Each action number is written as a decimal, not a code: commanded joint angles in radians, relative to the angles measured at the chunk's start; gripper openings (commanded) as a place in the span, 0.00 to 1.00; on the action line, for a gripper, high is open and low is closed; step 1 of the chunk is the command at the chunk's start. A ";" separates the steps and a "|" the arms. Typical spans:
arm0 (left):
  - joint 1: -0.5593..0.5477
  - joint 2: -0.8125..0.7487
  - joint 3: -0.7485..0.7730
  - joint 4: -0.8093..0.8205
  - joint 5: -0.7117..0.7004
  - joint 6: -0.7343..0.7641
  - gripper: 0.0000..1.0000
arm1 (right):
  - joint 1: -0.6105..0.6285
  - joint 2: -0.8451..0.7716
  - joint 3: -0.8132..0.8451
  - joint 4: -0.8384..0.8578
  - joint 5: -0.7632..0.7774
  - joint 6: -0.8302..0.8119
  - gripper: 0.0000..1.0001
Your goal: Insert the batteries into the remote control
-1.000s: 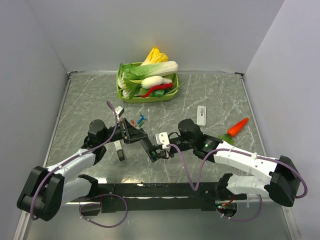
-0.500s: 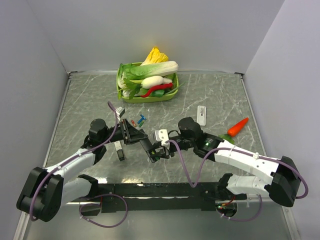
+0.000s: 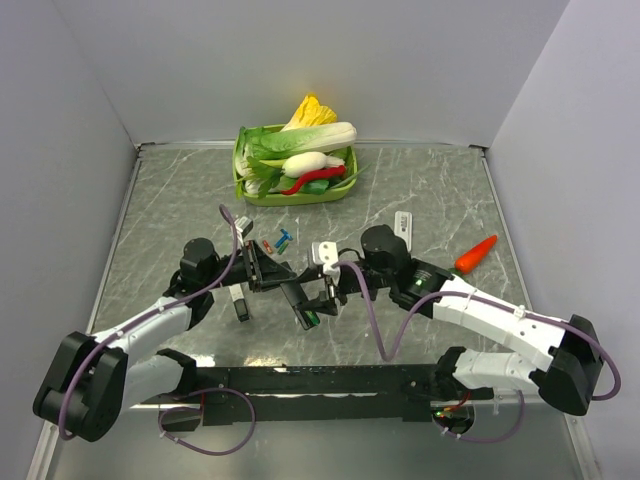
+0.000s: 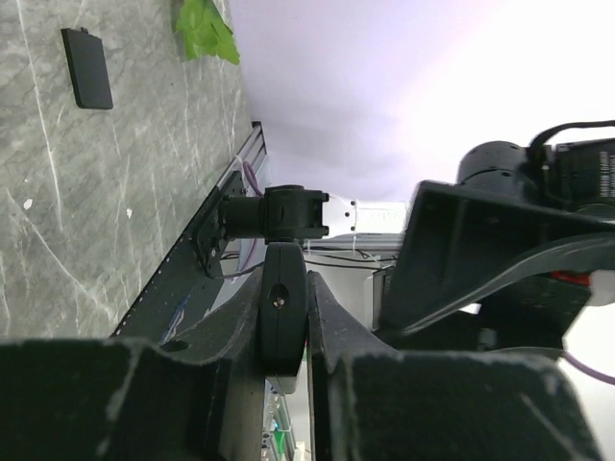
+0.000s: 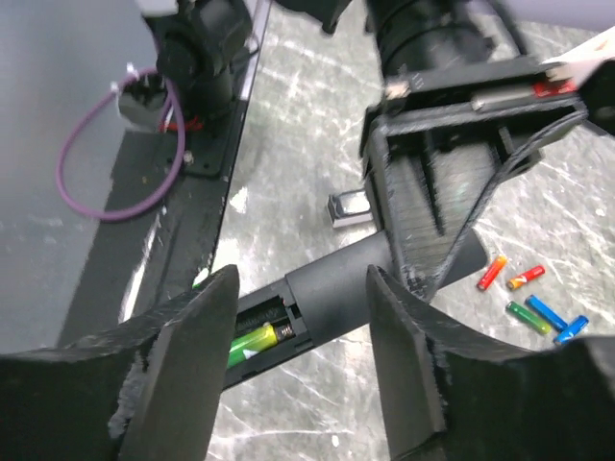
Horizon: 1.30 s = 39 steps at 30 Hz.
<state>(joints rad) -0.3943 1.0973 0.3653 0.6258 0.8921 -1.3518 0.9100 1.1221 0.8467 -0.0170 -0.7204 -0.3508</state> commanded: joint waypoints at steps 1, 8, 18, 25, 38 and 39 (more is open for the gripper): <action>-0.002 0.010 -0.005 0.069 -0.008 -0.012 0.01 | -0.014 -0.061 0.083 -0.013 0.059 0.137 0.67; 0.000 -0.008 -0.014 0.091 -0.085 -0.024 0.01 | -0.037 -0.143 0.049 -0.100 0.209 0.390 0.64; 0.000 -0.158 -0.005 -0.149 -0.314 0.026 0.01 | 0.087 -0.177 0.086 -0.322 0.611 0.500 0.38; 0.000 -0.224 -0.029 -0.195 -0.381 0.003 0.01 | 0.102 -0.081 0.161 -0.469 0.653 0.533 0.38; 0.000 -0.234 -0.031 -0.218 -0.392 -0.004 0.01 | 0.107 0.041 0.327 -0.629 0.552 0.503 0.38; 0.000 -0.234 -0.031 -0.215 -0.392 -0.004 0.01 | 0.109 0.050 0.336 -0.642 0.552 0.500 0.38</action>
<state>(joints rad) -0.3943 0.8848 0.3344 0.3836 0.5110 -1.3476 1.0096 1.1339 1.1065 -0.5873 -0.1452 0.1558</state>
